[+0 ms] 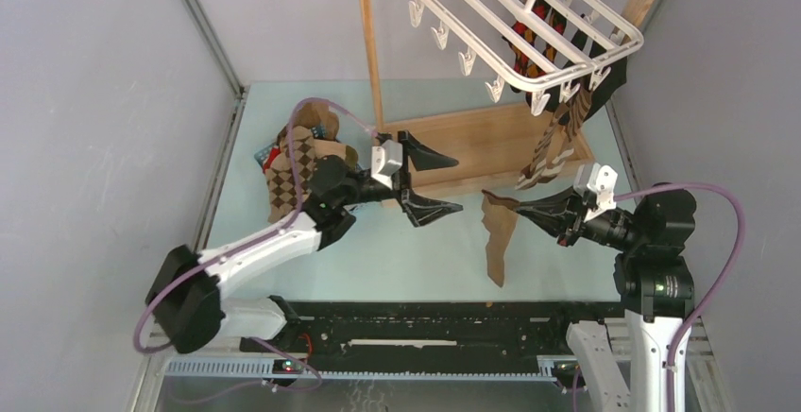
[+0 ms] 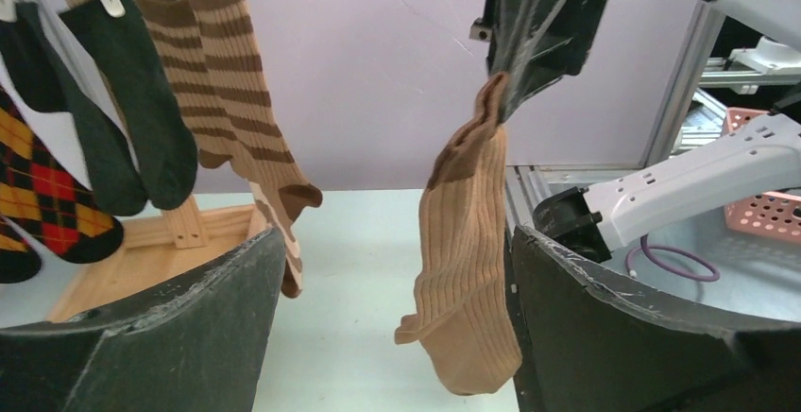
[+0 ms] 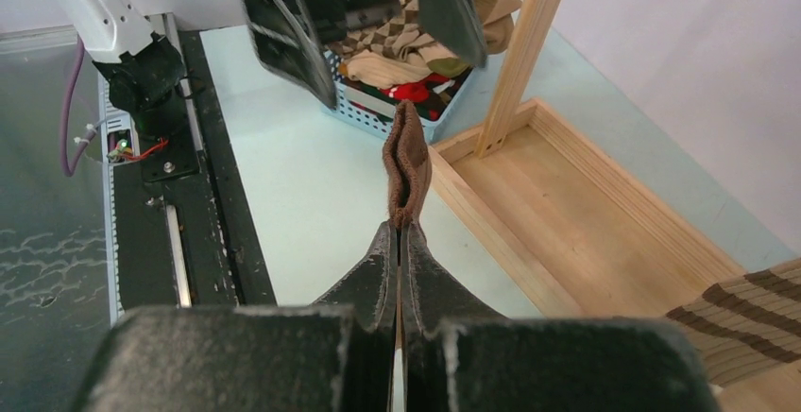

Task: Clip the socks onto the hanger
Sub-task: Pick up the sock from the bin.

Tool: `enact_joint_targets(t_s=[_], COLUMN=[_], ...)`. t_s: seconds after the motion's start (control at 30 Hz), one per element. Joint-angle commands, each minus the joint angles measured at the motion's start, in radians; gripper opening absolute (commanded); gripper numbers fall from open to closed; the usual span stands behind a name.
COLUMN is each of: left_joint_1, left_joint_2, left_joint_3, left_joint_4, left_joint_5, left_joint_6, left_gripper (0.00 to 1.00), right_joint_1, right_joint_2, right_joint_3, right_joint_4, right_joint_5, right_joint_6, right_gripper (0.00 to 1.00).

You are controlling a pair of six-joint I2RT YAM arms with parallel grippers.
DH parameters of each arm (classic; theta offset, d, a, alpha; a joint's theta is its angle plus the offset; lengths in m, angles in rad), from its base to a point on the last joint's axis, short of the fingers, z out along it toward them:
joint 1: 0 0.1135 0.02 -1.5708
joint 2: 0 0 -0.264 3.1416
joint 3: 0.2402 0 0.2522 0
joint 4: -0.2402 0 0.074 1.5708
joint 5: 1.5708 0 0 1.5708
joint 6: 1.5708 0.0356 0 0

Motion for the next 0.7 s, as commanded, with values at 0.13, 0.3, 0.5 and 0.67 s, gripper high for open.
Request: enact_joint_targets(t_s=[0.13, 0.3, 0.5, 0.67], left_joint_1=[-0.043, -0.07, -0.11, -0.118], left_joint_2=[0.22, 0.324, 0.38, 0.398], left_joint_3=[0.102, 0.134, 0.207, 0.228], left_joint_4=[0.456, 0.64, 0.649, 0.655], left_joint_5=[0.022, 0.053, 0.109, 0.132], left_joint_6=[-0.249, -0.395, -0.439, -0.485], left_gripper=[0.89, 0.85, 0.8, 0.59], right_joint_1=[-0.01, -0.011, -0.016, -0.033], right_joint_2=[-0.026, -0.026, -0.028, -0.024], right_joint_3=[0.036, 0.037, 0.036, 0.035], right_joint_4=[0.083, 0.137, 0.164, 0.208], right_joint_5=[-0.004, 0.002, 0.04, 0.062], right_joint_6=[0.072, 0.117, 0.144, 0.2], right_gripper=[0.0, 0.0, 0.0, 0.0])
